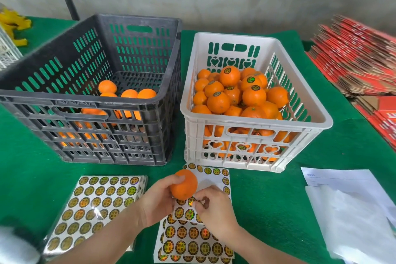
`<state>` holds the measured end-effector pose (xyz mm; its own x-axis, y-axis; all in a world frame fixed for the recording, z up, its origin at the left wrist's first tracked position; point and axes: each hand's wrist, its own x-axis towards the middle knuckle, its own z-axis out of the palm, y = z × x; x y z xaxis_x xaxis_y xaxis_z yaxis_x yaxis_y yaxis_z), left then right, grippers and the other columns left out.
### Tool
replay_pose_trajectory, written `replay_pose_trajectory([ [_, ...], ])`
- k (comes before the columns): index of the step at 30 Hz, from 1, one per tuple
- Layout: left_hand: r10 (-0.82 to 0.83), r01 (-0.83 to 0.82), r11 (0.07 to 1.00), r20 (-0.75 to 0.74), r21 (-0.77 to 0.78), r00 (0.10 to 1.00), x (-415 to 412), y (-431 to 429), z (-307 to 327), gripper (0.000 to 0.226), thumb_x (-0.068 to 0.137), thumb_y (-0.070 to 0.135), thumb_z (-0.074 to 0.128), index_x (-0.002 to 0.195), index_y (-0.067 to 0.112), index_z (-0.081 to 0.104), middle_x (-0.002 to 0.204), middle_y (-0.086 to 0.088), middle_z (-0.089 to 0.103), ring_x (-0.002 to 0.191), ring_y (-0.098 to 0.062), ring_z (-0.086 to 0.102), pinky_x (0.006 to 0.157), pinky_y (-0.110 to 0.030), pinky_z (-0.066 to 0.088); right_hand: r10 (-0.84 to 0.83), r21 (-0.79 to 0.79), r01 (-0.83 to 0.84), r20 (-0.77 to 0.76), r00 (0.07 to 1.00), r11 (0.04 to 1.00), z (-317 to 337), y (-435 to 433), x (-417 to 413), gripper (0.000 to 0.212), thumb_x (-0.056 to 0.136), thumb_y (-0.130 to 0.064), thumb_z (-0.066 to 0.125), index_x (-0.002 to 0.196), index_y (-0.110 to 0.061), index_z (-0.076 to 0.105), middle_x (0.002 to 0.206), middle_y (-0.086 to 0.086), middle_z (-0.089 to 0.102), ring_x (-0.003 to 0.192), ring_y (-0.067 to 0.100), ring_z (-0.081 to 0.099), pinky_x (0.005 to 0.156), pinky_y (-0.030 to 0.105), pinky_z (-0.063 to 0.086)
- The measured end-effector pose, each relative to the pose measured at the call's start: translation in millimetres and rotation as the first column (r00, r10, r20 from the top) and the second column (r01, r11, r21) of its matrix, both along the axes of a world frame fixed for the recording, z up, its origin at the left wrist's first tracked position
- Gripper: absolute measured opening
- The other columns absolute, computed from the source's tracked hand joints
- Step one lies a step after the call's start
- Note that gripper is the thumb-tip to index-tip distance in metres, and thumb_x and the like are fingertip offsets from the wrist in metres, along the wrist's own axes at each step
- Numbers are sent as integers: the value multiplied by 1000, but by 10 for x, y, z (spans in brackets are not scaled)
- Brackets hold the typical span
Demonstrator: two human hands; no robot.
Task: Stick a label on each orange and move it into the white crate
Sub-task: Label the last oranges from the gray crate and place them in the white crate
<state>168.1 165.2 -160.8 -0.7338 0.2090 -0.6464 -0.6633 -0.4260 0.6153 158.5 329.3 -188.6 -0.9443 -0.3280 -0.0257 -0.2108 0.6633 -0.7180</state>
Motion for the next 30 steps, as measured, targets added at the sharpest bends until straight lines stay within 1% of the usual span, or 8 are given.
replay_pose_trajectory([
  [7, -22, 22, 1000, 22, -14, 1000, 10, 3, -3, 61, 63, 33, 74, 117, 9, 59, 99, -17, 72, 83, -28, 69, 72, -35, 54, 7, -128, -4, 21, 1000, 992, 12, 1, 66, 16, 74, 4, 64, 64, -8, 63, 68, -13, 51, 59, 0, 46, 60, 11, 39],
  [11, -93, 76, 958, -45, -278, 995, 41, -61, 62, 72, 53, 42, 78, 115, 12, 59, 108, -10, 69, 102, -25, 62, 84, -33, 47, -55, -212, 111, 255, 965, 971, 58, 73, 68, 29, 84, -3, 62, 65, -24, 57, 65, -11, 57, 60, -5, 52, 61, 8, 41],
  [13, -128, 63, 901, -125, -430, 984, 51, -100, 87, 90, 39, 52, 76, 118, 14, 57, 119, -7, 61, 110, -22, 55, 93, -34, 40, -63, -241, 152, 341, 938, 958, 119, 122, 25, 27, 87, -5, 59, 69, -24, 58, 72, -9, 60, 66, -5, 54, 66, 6, 40],
  [15, -120, 21, 885, -185, -464, 975, 48, -126, 112, 98, 34, 50, 77, 122, 14, 54, 122, -7, 57, 112, -23, 54, 97, -36, 39, -61, -294, 186, 385, 921, 938, 225, 159, -48, 23, 89, -4, 56, 73, -20, 60, 83, -3, 64, 79, 4, 57, 71, 8, 40],
  [17, -122, 23, 924, -236, -382, 964, 25, -129, 172, 91, 40, 36, 81, 124, 13, 54, 120, -13, 60, 106, -29, 61, 88, -35, 48, -28, -363, 176, 377, 926, 915, 384, 177, -148, 20, 90, -4, 55, 76, -18, 60, 96, -1, 66, 95, 9, 58, 79, 16, 42],
  [20, -32, -5, 990, -257, -144, 966, -4, -106, 270, 77, 49, 9, 78, 122, 14, 54, 116, -21, 59, 89, -36, 68, 71, -34, 56, 102, -430, 24, 268, 958, 902, 683, 175, -276, 21, 91, -6, 55, 77, -21, 58, 112, -4, 60, 104, 0, 54, 81, 9, 40],
  [25, 67, -52, 996, -214, 75, 975, -41, -44, 354, 89, 42, 28, 88, 123, 12, 55, 100, -17, 67, 76, -28, 66, 64, -32, 54, 280, -193, -269, 35, 959, 944, 916, 142, -320, 28, 91, -15, 56, 75, -37, 48, 118, -17, 47, 119, -9, 35, 94, 0, 20],
  [30, 110, -89, 989, -174, 120, 979, -54, -1, 371, 63, 67, 31, 68, 125, 11, 53, 92, -11, 71, 72, -22, 67, 66, -33, 54, 350, -31, -353, -69, 934, 935, 955, 56, -307, 22, 91, -23, 55, 79, -37, 44, 125, -11, 39, 119, -7, 28, 89, -5, 13],
])
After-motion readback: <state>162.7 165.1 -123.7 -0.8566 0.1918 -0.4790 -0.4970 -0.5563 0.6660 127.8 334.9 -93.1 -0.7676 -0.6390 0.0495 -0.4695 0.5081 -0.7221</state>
